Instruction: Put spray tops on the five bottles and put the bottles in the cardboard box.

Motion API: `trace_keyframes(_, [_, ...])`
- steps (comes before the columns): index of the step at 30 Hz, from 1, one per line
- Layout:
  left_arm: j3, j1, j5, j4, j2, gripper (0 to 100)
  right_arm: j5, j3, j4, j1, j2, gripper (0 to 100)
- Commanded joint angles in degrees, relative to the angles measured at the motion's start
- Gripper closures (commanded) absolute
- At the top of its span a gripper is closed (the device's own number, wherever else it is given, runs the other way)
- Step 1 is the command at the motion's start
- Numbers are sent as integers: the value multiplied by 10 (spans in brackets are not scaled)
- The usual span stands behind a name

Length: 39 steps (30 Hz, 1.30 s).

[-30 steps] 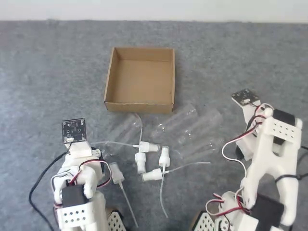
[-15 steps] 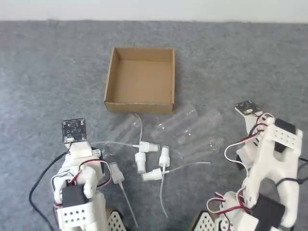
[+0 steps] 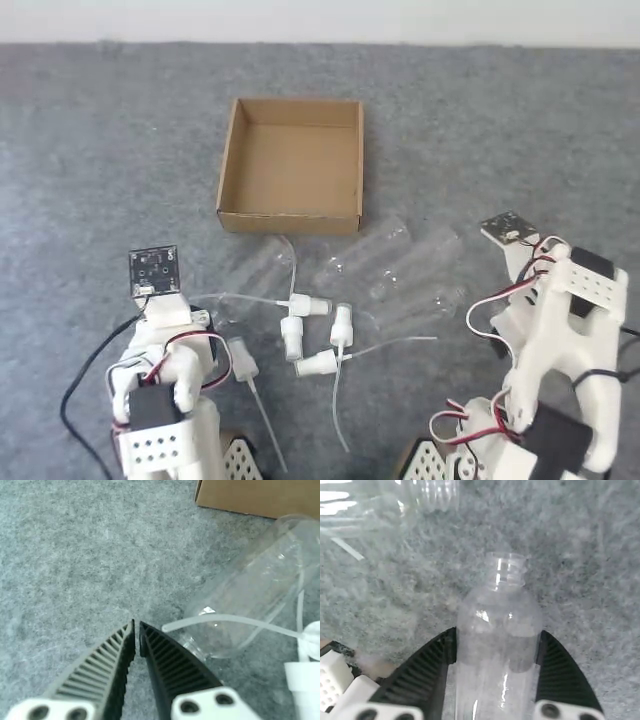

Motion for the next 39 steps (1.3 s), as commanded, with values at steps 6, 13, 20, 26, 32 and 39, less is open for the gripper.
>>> trace_keyframes(6, [-7,-2,-3,3,-7,988,33,-7,17,4,46,717])
trace_keyframes(13, [-7,-2,-3,3,-7,988,43,-7,-7,4,82,745])
trace_keyframes(20, [-7,-2,-3,3,-7,988,43,-8,-7,3,82,801])
trace_keyframes(26, [-7,-2,-3,3,-7,988,41,-55,28,14,81,894])
trace_keyframes(32, [-7,-2,-3,3,-7,988,41,-108,103,15,79,905])
trace_keyframes(39, [-7,-2,-3,3,-7,988,44,-121,167,16,-30,905])
